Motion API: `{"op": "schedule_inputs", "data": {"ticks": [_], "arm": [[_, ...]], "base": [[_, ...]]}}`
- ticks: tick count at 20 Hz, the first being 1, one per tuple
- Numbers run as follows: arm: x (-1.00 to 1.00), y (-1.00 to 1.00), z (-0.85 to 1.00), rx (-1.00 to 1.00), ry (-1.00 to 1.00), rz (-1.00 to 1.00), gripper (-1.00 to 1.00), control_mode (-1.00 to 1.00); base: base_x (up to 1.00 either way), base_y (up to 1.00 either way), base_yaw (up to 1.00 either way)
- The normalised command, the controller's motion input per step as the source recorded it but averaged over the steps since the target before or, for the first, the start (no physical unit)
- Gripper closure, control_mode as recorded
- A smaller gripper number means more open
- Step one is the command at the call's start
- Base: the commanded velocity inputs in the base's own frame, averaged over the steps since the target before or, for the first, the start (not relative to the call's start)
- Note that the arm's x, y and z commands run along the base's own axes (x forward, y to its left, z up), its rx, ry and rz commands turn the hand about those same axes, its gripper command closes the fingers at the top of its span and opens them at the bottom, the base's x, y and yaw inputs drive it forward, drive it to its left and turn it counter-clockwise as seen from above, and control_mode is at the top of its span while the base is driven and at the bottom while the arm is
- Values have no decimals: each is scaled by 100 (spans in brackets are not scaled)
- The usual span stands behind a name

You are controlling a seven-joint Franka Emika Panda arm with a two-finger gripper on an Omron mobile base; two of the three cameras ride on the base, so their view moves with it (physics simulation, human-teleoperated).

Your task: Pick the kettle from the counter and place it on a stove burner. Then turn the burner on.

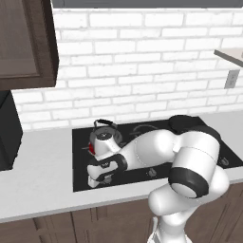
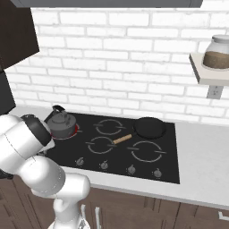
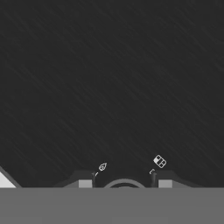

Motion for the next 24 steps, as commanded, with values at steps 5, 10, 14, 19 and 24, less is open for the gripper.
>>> {"op": "schedule_inputs", "data": {"ticks": [5, 10, 14, 19, 24], "arm": [[0, 0, 0, 0, 0, 0, 100, -100], [0, 0, 0, 0, 0, 0, 100, -100], [0, 0, 0, 0, 0, 0, 100, -100], [0, 0, 0, 0, 0, 0, 100, -100], [0, 0, 0, 0, 0, 0, 100, -100]], "base": [[0, 0, 0], [0, 0, 0], [0, 0, 0], [0, 0, 0], [0, 0, 0]]}}
